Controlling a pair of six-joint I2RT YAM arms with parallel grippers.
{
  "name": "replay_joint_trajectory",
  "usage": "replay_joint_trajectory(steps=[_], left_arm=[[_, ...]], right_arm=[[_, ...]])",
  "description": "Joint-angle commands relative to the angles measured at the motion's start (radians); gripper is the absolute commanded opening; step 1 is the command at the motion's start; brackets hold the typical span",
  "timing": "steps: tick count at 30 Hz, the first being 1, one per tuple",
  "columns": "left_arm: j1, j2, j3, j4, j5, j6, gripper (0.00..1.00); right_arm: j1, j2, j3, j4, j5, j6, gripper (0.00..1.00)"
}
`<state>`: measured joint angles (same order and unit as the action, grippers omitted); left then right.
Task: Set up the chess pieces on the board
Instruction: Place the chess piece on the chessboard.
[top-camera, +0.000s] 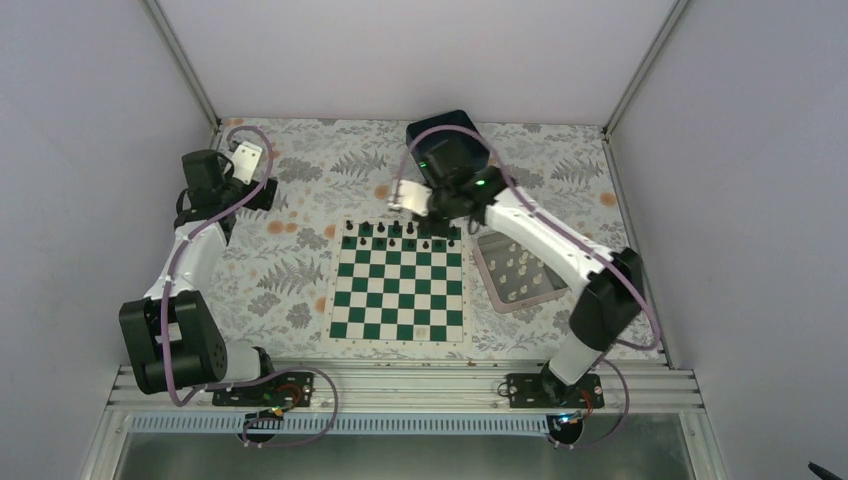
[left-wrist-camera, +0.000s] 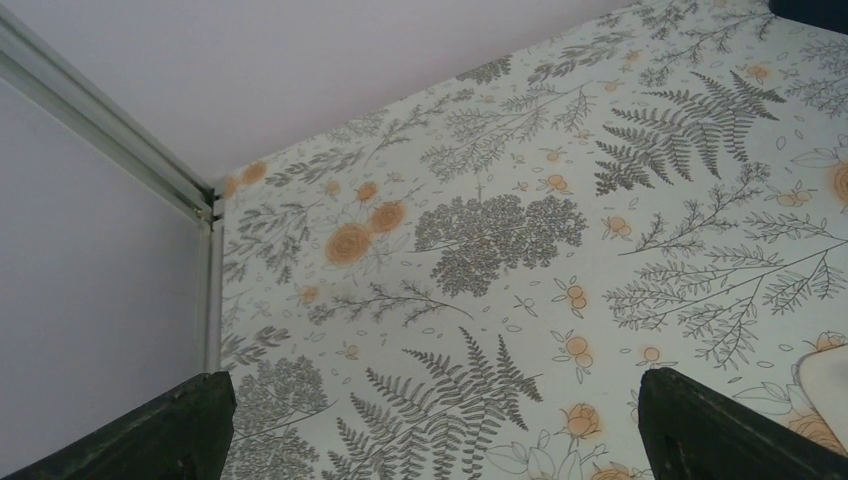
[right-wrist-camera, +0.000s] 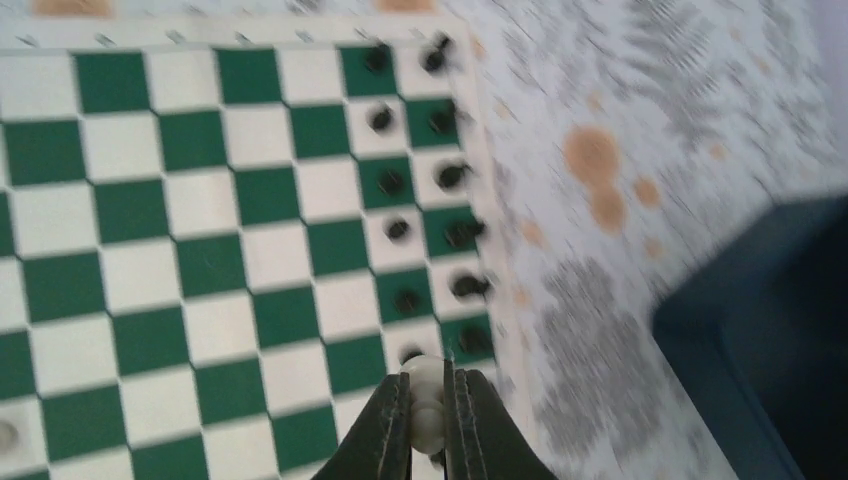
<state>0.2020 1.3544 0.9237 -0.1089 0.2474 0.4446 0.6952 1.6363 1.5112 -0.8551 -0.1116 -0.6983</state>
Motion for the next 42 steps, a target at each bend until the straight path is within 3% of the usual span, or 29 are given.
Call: replay_joint_trajectory(steps=[1,10,16,42], left_arm=[[0.028,-0.047,0.019,-0.027,0.026,0.033,1.00],[0.088,-0.095,-0.008,-0.033,0.066,0.045,1.00],[0.110,-0.112,-0.040,-0.026,0.090,0.049,1.00],[0.183,-0.138,-0.093,-0.037,0.193,0.067,1.00]], right_arm=[[0.134,0.152,0.091,-0.049,-0.018,0.047,0.05],[0.336,0.420,0.279,-0.022,-0.084,0.054,0.05],[0.409,0.537,0.350,-0.025,-0.122,0.054,0.05],[0.479,0.670,0.342,-0.048,-0.165,0.059,0.06]])
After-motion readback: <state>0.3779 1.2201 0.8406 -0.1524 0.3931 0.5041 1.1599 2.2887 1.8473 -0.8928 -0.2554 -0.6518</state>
